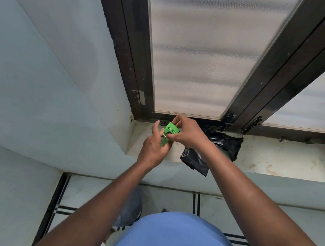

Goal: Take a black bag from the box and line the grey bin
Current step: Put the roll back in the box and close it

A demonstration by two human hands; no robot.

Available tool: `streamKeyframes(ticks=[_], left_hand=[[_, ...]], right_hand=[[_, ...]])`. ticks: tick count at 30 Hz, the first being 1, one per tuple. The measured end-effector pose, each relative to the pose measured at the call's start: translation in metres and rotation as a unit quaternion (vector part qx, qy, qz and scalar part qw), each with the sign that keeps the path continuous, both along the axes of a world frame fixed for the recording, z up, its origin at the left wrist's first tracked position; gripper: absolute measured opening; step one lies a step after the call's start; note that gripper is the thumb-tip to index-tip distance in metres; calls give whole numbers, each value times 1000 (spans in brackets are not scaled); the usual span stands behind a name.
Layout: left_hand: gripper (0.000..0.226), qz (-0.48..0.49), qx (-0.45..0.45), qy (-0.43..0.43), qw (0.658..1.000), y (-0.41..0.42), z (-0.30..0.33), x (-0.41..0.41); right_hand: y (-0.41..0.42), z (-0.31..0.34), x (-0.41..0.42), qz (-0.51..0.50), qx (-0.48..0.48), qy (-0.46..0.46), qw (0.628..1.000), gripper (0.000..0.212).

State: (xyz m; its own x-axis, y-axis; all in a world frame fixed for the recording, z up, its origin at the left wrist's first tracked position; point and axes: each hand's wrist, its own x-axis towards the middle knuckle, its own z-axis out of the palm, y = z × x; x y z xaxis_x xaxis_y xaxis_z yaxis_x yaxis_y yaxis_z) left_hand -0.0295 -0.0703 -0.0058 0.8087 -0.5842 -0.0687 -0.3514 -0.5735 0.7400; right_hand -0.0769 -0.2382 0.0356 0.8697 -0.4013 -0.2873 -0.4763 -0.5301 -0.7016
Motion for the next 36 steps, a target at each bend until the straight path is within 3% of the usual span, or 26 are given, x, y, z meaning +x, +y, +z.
streamKeyframes(ticks=[3,6,10,12,15,19,24,27,30,33,36], left_hand=[[85,-22,-1,-29,999,0,-2,-1],[75,-31,-17,-43,998,2,-5,2],[56,12,-73,-28,997,8,-4,6],[46,32,-94,-33,995,12,-7,8],[37,75,-112,-36,990,15,-11,12],[44,175,-93,2,980,20,-7,14],[65,228,-82,123,962,23,2,12],[82,231,-7,185,955,33,-2,10],[54,189,26,217,957,49,-19,5],[18,134,19,278,951,56,-24,-3],[15,100,23,299,949,56,-21,-12]], right_hand=[[1,1,6,14,-75,-4,997,43],[3,-4,7,8,-69,-19,997,41],[4,-6,0,-41,161,-23,986,46],[6,-10,-3,-41,189,-28,981,42],[12,-21,-9,1,101,-2,995,61],[30,-42,-6,63,-86,52,993,94],[51,-53,7,19,-161,-21,987,57],[51,-54,12,10,-146,-30,989,59],[52,-56,5,-12,-120,-38,992,67],[59,-59,-21,-40,-119,-98,987,32],[59,-68,-56,-79,-160,-126,976,19]])
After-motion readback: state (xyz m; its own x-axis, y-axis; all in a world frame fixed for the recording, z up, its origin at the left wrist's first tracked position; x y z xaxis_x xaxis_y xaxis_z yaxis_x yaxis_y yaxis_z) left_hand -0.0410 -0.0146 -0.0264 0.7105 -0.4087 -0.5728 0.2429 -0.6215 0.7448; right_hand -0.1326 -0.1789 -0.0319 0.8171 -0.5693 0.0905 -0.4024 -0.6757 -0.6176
